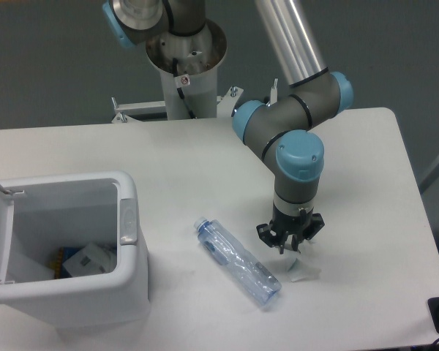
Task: Place the trash in the trash can
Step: 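Lower the gripper onto the white wrapper and close on it, then lift the wrapper and carry it over the white trash bin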
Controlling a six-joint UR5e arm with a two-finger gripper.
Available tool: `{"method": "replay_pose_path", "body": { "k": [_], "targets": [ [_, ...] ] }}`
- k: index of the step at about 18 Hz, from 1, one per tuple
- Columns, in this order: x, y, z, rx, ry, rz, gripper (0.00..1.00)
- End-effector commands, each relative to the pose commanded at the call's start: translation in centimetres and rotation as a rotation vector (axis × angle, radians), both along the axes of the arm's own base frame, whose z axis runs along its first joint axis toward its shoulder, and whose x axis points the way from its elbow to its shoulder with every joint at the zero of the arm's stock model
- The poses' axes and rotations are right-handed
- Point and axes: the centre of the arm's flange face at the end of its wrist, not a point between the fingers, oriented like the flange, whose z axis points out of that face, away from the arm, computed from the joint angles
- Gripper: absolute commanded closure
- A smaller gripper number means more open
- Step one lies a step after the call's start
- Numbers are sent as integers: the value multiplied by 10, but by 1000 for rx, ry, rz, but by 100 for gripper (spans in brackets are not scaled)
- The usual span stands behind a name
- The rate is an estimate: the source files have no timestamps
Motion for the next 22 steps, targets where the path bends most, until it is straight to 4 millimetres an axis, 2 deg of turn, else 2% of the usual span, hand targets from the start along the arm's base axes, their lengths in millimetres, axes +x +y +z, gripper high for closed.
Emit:
{"method": "replay_pose_path", "body": {
  "k": [2,6,8,10,12,13,17,19,20,22],
  "targets": [
    [0,0,5,3,9,2,100],
    [-2,0,34,32,48,5,100],
    [-9,-2,66,70,91,12,100],
    [-22,-9,108,129,138,32,100],
    [-18,-8,142,192,164,25,100],
    [-14,-10,169,244,182,29,100],
    [22,1,254,533,100,131,100],
    [46,12,286,612,80,118,100],
    [75,34,303,654,56,78,100],
    [115,57,332,720,27,2,100]
  ]
}}
